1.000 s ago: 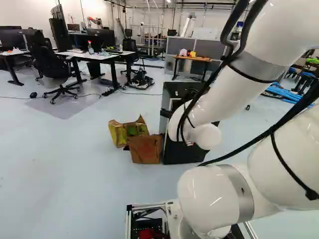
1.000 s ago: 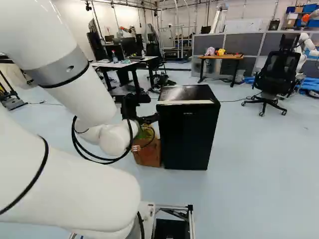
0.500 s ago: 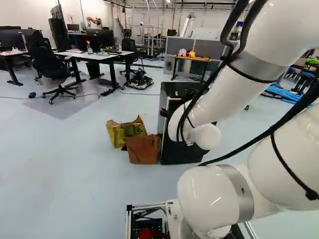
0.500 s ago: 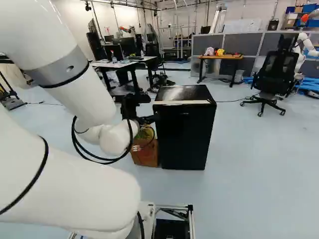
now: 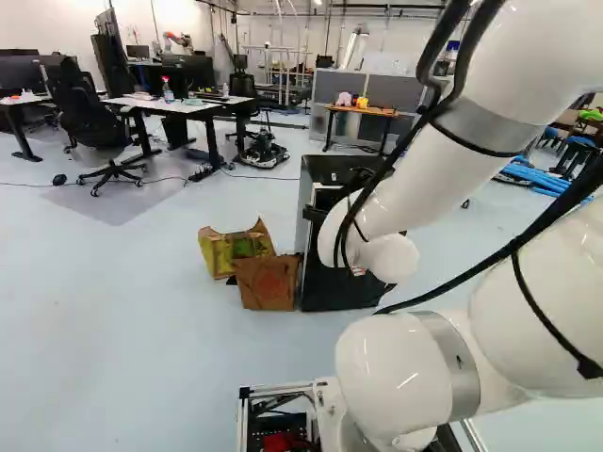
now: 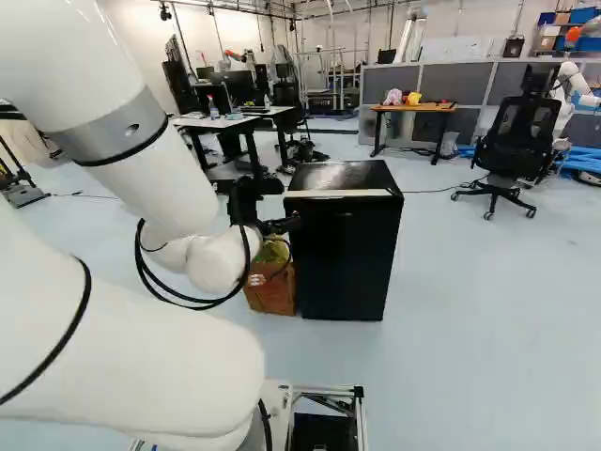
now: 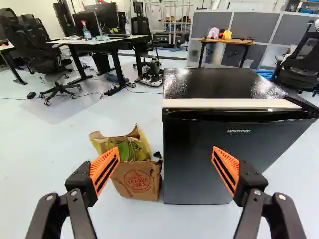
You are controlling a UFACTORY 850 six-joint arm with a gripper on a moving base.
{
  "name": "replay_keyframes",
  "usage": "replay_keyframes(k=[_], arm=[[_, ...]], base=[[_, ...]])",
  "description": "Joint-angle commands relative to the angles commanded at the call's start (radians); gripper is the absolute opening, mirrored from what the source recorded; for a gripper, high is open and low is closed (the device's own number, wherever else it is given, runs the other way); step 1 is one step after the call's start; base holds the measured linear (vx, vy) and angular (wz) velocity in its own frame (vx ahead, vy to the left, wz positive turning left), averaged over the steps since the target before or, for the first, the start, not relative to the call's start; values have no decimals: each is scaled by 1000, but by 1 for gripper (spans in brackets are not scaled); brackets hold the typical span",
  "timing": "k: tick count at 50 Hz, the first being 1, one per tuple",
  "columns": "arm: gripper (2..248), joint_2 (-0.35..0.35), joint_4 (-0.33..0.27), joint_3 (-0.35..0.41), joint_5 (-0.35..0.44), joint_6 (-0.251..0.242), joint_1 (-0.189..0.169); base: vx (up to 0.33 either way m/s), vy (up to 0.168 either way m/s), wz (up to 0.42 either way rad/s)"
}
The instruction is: Grab a drink from the fridge
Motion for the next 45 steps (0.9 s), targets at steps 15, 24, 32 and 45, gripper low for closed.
replay_keyframes(k=[15,24,32,45], arm=[[247,-4,0,-4,0,0,0],[247,-20,2,-17,0,0,0],[247,-32,37,-28,-4,0,2],[247,-63,84,-55,-5,0,19]], base=[[0,0,0],[0,0,0],[0,0,0],[0,0,0]])
